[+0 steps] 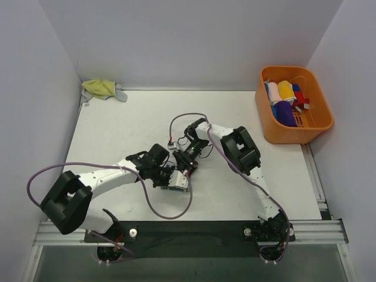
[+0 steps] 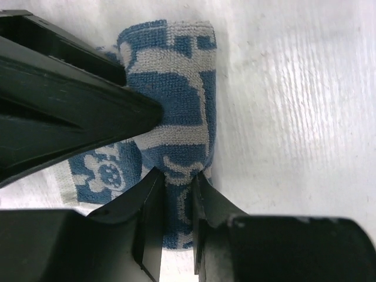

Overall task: Roll the towels
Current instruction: Roll the towel

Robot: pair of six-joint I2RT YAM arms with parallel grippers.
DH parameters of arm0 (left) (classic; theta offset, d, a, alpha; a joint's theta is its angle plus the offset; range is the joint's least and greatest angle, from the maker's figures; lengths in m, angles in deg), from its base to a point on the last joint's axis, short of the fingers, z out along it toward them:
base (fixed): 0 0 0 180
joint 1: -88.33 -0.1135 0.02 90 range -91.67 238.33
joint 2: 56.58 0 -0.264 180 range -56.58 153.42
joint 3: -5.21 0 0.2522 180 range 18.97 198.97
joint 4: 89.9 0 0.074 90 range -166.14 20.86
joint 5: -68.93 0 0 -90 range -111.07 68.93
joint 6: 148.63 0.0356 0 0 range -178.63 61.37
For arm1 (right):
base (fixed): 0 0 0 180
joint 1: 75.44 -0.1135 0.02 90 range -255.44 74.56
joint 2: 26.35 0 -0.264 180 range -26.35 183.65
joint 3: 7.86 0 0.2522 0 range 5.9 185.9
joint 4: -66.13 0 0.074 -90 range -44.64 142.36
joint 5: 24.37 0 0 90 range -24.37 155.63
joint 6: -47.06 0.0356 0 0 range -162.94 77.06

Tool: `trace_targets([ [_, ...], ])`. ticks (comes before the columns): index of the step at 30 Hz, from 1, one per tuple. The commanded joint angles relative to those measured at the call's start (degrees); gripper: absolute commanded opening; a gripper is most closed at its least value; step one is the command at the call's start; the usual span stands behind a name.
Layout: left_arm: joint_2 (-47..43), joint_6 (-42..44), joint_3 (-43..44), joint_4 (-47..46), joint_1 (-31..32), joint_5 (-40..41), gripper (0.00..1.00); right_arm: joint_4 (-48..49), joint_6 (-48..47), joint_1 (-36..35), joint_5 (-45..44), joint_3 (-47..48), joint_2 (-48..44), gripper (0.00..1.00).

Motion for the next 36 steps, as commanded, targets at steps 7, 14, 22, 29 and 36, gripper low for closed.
trace_targets([
  [7, 19.28, -4.39, 18.18, 25.33, -9.37, -16.23, 0.02, 9.33, 2.74, 9.44, -18.05, -3.31, -18.48, 0.61],
  [14, 34.77, -1.93, 34.09, 36.41, -16.41, -21.33, 0.06, 19.9, 6.09, 12.36, -20.96, -18.62, -38.5, 0.61],
  [22, 55.06, 2.9, 52.81, 50.81, -21.86, -25.46, 0.13, 25.79, 7.15, 4.99, -28.86, -27.33, -50.66, 0.61],
  [29, 62.47, 6.95, 61.79, 58.39, -22.75, -25.11, 0.19, 30.53, -0.14, -8.46, -44.33, -29.26, -51.55, 0.62],
  [36, 64.32, 8.0, 63.02, 59.8, -23.01, -24.67, 0.25, 42.63, -11.04, -19.54, -59.45, -31.98, -45.04, 0.73],
])
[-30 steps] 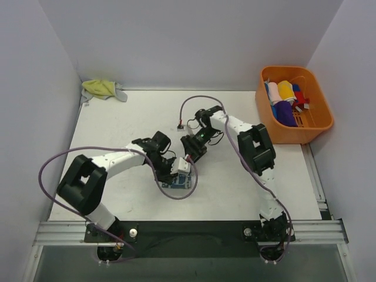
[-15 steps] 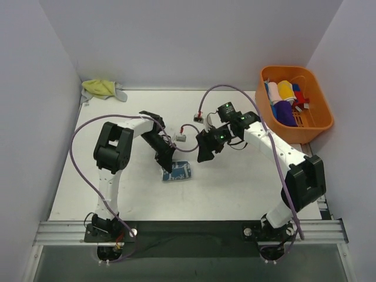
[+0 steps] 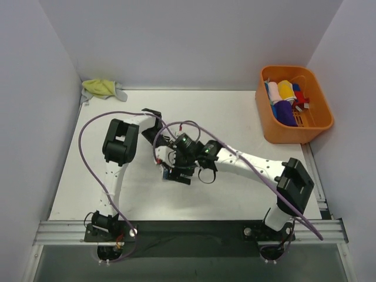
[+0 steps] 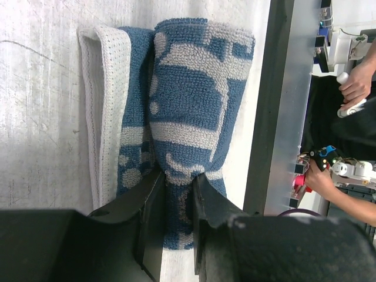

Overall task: Roll the towels
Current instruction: Roll the towel

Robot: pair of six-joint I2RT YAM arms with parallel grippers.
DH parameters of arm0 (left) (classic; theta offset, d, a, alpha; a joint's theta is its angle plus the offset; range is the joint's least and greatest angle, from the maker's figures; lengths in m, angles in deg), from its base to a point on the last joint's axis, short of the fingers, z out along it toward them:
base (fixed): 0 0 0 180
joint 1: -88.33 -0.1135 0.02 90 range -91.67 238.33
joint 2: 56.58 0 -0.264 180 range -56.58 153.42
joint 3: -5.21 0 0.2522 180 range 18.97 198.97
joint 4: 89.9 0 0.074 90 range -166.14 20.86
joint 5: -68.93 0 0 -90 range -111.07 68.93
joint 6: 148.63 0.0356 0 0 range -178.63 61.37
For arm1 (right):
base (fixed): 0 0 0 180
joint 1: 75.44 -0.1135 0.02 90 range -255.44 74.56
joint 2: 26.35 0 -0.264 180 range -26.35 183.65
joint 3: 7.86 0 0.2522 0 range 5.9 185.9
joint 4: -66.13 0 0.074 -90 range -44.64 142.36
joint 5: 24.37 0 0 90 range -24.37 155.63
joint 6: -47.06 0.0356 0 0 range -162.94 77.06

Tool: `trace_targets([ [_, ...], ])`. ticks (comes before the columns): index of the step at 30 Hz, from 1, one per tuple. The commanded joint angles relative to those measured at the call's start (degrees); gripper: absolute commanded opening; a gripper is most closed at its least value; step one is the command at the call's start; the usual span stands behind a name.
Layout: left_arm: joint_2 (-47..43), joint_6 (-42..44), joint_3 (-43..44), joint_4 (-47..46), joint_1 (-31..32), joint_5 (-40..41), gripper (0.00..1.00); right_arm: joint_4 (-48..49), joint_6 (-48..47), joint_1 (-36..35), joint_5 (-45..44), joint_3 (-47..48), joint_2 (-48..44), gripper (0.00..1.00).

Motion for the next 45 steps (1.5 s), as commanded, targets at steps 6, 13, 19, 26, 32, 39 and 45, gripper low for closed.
trace_targets([
  [6, 2.8, 6.21, 0.58, -1.9, -0.98, 7.17, 0.28, 15.84, -13.79, -4.76, -14.59, -4.88, 8.97, 0.72],
  [13, 2.09, 6.92, -0.65, -2.43, -1.77, 6.64, 0.31, 17.78, -15.91, -4.5, -13.54, -8.74, 13.72, 0.62],
  [19, 1.3, 7.79, -1.44, -2.35, -1.86, 5.94, 0.34, 16.99, -14.94, -2.92, -10.2, -10.51, 16.27, 0.23],
  [26, -0.89, 8.68, -3.64, -2.87, -3.09, 4.19, 0.43, 8.84, -11.7, -1.08, -1.61, -6.82, 17.77, 0.0],
  [32, -7.66, 6.48, -6.98, -7.18, -11.41, 0.15, 0.55, -2.93, -5.2, 2.87, 12.71, -0.93, 19.0, 0.0],
  [39, -15.73, 5.51, -12.16, -8.14, -24.78, -5.92, 0.61, -10.86, 0.78, 8.5, 27.39, 6.54, 26.02, 0.0],
  [45, -29.59, 4.28, -24.25, -16.98, -31.13, -3.83, 0.61, -18.77, 4.12, 12.19, 39.18, 15.66, 34.01, 0.0],
])
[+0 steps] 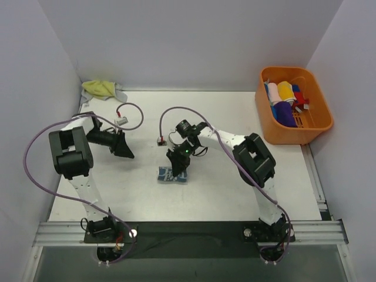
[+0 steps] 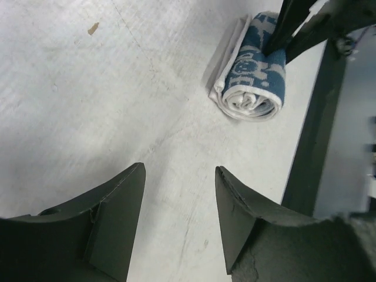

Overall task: Roll the towels
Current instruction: Roll the towel

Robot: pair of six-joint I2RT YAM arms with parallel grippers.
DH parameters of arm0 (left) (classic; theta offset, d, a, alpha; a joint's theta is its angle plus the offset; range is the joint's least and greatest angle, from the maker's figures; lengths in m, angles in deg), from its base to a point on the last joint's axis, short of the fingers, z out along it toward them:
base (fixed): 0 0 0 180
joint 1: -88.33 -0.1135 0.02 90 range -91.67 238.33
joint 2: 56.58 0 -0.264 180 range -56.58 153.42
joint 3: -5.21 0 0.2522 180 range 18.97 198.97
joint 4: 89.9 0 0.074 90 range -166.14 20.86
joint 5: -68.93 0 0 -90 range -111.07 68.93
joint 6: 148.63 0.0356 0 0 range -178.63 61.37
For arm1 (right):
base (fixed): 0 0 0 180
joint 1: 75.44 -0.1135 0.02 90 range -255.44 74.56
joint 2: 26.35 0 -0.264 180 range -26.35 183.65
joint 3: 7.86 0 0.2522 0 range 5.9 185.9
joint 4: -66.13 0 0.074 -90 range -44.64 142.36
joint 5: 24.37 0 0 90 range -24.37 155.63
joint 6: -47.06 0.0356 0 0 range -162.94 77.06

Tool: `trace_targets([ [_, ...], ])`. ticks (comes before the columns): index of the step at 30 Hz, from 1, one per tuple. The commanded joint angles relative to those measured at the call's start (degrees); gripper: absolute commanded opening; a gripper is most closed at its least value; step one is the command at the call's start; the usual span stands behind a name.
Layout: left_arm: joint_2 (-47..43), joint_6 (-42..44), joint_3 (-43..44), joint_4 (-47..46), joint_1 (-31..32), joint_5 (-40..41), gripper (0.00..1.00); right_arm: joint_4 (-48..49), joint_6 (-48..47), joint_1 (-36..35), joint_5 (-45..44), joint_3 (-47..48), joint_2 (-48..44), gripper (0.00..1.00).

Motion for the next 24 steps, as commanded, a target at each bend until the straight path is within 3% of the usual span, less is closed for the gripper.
trace_targets([
  [1, -13.45, 0.7, -8.24, -8.49, 0.48, 0.16, 0.61, -15.63, 4.5, 1.37, 11.34, 2.11, 7.41, 0.0],
  [6, -34.46, -1.59, -22.92, -24.66, 6.61, 7.36, 0.66, -18.01, 6.17, 3.4, 14.88, 5.28, 13.64, 0.0],
  [11, -52.11, -5.19, -38.13, -41.24, 25.59, 17.55, 0.74, -18.71, 6.97, 4.98, 16.63, 7.48, 17.34, 0.0],
  [13, -54.43, -4.93, -42.08, -44.96, 33.65, 23.44, 0.75, -18.97, 6.97, 5.16, 16.81, 8.09, 18.22, 0.0],
  [17, -53.22, -4.67, -43.68, -51.38, 41.59, 28.03, 0.75, -19.15, 6.97, 5.69, 16.99, 8.97, 18.93, 0.0],
  [24, -48.29, -0.72, -46.23, -58.16, 49.16, 32.24, 0.72, -19.41, 7.23, 7.01, 16.99, 10.64, 20.42, 0.0],
])
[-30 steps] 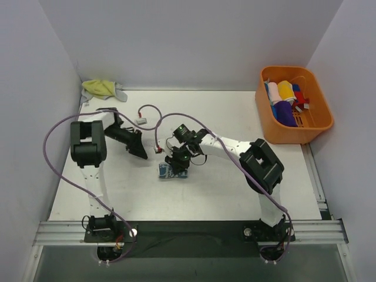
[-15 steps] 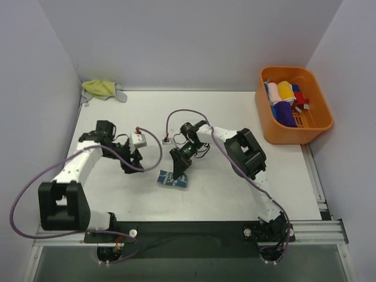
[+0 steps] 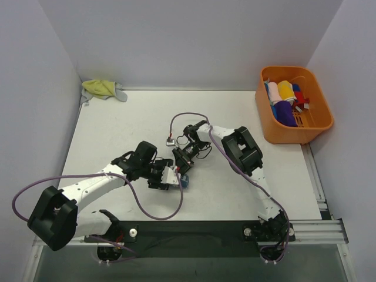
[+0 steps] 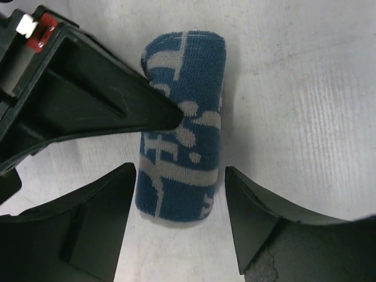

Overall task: Roll the towels
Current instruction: Roll the towel, then place the rolled towel into the container

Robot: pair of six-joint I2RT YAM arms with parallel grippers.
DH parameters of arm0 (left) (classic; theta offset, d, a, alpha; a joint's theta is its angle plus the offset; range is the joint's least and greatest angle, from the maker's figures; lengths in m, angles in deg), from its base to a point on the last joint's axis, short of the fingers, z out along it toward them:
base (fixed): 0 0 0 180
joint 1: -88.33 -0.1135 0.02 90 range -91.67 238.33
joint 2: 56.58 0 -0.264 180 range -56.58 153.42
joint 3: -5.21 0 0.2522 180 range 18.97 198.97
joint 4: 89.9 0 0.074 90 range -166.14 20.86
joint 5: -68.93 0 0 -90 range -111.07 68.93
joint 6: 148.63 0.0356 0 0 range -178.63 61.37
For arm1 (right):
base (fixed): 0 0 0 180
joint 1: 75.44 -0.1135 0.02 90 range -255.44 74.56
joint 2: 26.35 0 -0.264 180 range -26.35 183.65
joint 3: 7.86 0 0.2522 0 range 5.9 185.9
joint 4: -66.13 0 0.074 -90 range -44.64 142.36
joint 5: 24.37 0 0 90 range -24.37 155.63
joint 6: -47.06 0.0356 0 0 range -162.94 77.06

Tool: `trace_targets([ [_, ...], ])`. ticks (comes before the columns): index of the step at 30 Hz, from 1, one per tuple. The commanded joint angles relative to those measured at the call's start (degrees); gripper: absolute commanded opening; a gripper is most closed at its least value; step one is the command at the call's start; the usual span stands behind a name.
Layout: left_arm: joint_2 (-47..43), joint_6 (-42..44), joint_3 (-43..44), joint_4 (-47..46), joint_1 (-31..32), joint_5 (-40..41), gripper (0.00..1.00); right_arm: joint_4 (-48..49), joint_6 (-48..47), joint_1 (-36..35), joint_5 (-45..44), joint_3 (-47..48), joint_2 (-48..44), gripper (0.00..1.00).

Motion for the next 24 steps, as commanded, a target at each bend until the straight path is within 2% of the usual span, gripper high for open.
trace_targets([
  [1, 2.14, 2.78, -1.69, -7.78, 2.68, 4.29, 0.72, -1.19, -1.84, 0.6, -9.33, 0.22, 3.72, 0.0],
  [5, 6.26, 4.11, -2.05, -7.98, 3.73, 5.52, 0.62, -1.01, -1.4, 1.04, -9.86, 0.83, 3.2, 0.0],
  [6, 7.06, 3.93, -1.78, -7.1, 3.82, 5.79, 0.51, -0.92, -1.14, 1.31, -10.03, 0.83, 2.59, 0.03],
  [8, 9.95, 1.92, -0.38, -3.86, 4.0, 5.88, 0.41, -0.57, -0.44, 2.27, -11.43, 1.27, 1.1, 0.09],
  [9, 10.92, 0.95, 0.41, -2.62, 4.0, 5.96, 0.31, -0.48, 0.0, 2.62, -11.87, 1.45, 0.48, 0.15],
  [11, 13.64, -2.56, 2.26, 0.45, 3.39, 5.27, 0.25, -0.13, 1.4, 4.29, -13.27, 1.53, -1.28, 0.24],
  [12, 14.44, -3.88, 2.87, 1.25, 3.04, 4.57, 0.23, 0.13, 1.85, 4.99, -13.72, 1.36, -3.29, 0.32],
  [15, 17.78, -7.66, 6.03, 4.95, 0.75, -0.09, 0.18, 2.49, 4.3, 8.07, -17.66, -0.83, -9.44, 0.4],
  [18, 22.43, -9.08, 10.51, 9.42, -2.49, -4.57, 0.15, 9.69, 7.46, 12.27, -21.96, -7.59, -18.23, 0.48],
  [24, 34.03, -7.67, 21.76, 20.76, -6.89, -10.73, 0.13, 15.77, 3.27, 15.9, -31.64, -19.18, -37.56, 0.5],
])
